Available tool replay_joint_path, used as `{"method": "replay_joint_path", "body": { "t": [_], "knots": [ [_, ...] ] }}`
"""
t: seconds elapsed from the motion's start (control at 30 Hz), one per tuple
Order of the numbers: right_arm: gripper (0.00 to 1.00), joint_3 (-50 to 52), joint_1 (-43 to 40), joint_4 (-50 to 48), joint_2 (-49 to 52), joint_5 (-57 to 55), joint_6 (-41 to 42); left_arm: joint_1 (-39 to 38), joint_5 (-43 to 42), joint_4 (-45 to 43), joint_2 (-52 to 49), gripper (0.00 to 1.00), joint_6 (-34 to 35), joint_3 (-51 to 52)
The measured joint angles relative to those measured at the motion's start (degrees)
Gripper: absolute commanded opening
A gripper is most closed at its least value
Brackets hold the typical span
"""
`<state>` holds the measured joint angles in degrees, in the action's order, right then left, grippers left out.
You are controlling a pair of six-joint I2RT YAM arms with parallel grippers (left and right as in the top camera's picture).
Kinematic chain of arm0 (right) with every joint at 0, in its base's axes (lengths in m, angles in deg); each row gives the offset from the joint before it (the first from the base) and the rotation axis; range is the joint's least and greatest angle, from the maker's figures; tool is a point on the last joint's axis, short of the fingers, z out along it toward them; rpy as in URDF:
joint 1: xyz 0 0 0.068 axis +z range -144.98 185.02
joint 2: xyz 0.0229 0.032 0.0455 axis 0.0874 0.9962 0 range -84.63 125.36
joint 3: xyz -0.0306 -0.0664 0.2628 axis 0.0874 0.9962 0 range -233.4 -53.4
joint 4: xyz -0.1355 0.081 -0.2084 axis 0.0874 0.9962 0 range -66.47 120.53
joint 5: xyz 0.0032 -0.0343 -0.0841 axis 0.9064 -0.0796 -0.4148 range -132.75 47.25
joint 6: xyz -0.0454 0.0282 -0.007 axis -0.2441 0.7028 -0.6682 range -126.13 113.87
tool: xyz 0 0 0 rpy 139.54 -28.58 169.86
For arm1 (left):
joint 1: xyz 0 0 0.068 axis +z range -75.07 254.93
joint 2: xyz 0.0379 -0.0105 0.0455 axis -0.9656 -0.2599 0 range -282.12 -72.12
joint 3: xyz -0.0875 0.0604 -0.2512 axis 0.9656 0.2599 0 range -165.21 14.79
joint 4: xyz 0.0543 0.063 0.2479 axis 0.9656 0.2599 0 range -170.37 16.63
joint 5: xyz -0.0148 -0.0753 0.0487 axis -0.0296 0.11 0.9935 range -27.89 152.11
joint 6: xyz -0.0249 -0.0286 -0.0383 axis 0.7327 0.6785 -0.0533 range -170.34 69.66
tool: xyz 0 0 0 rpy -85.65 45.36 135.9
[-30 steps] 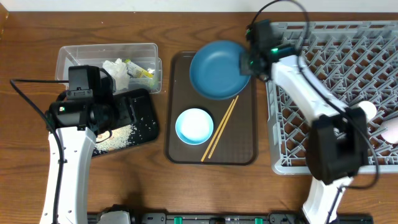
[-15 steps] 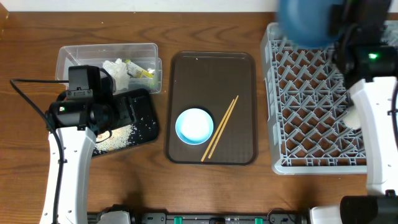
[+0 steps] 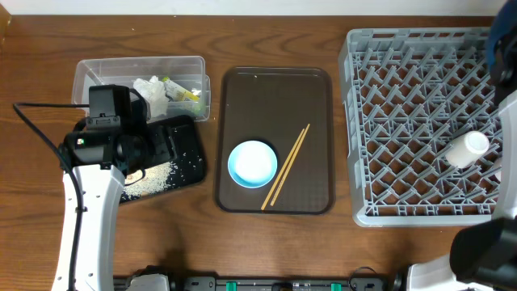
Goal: Sort waste into correct bins and load items into the dishwasher rack
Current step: 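Carry the blue plate right and stand it in the rack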
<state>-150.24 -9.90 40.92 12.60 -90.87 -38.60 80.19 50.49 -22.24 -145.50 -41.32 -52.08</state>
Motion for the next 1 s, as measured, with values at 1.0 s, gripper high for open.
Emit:
{"method": "replay_joint_path", "body": {
  "t": [1.0],
  "knots": [
    [0.01, 0.28, -4.35, -28.22, 19.23, 6.12, -45.94, 0.00, 0.00, 0.00, 0.00, 0.71, 0.00, 0.00]
  ]
}}
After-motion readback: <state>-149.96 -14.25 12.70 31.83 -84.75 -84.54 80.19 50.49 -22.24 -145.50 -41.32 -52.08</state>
